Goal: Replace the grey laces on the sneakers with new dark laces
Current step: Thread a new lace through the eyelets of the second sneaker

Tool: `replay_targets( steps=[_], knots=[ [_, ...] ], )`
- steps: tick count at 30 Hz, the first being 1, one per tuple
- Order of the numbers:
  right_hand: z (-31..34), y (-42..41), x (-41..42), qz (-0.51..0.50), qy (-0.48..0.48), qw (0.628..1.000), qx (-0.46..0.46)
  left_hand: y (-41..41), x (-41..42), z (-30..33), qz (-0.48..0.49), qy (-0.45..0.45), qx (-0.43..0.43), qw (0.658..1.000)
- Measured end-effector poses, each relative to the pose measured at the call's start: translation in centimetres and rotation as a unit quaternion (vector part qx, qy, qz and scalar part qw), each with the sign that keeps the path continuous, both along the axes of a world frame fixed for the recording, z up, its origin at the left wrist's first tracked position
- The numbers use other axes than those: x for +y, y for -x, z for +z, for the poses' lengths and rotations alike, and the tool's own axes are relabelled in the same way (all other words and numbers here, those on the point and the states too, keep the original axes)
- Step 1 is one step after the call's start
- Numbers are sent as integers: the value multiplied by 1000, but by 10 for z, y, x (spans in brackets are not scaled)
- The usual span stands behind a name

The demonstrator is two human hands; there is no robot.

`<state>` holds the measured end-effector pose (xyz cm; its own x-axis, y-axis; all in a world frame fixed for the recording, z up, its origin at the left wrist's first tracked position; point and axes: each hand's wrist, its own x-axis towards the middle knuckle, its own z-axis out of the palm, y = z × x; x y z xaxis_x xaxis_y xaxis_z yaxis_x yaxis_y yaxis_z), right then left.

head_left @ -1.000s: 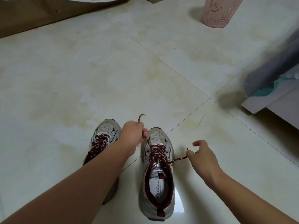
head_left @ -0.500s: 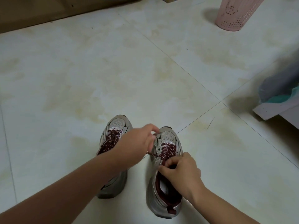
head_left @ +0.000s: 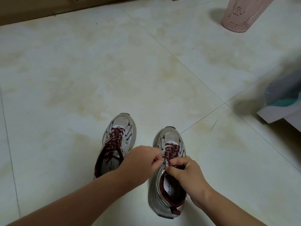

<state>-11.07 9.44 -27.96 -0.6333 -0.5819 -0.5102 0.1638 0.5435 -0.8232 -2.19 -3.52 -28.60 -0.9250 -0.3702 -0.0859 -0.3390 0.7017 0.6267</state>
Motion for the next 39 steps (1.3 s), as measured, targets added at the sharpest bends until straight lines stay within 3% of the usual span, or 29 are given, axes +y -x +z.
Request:
replay_targets(
  steps=[10,16,20,24,27,29,35,37,39],
  knots=[
    [-7,2,2,11,7,1000,-6,6,6,-3,8,5,33,999],
    [-7,4,4,40,26,999,3,12,17,-2,-35,75,26,996],
    [-8,10,6,68,-14,997,41,14,11,0,-3,22,-15,1000],
    [-14,11,5,137,-51,979,144,17,9,1,36,-45,-34,998],
    [-15,12,7,160,-47,969,184,8,21,-1,43,64,-20,997],
    [-12,14,7,171,-32,965,195,1,31,-1,38,77,-28,996],
    [9,10,-5,238,-90,928,271,7,48,-12,156,-60,-109,980],
    [26,12,-10,206,-81,943,249,9,49,-18,196,-96,-101,971],
    [53,22,-16,116,-33,982,147,8,48,-22,213,-133,-107,962]
  ],
)
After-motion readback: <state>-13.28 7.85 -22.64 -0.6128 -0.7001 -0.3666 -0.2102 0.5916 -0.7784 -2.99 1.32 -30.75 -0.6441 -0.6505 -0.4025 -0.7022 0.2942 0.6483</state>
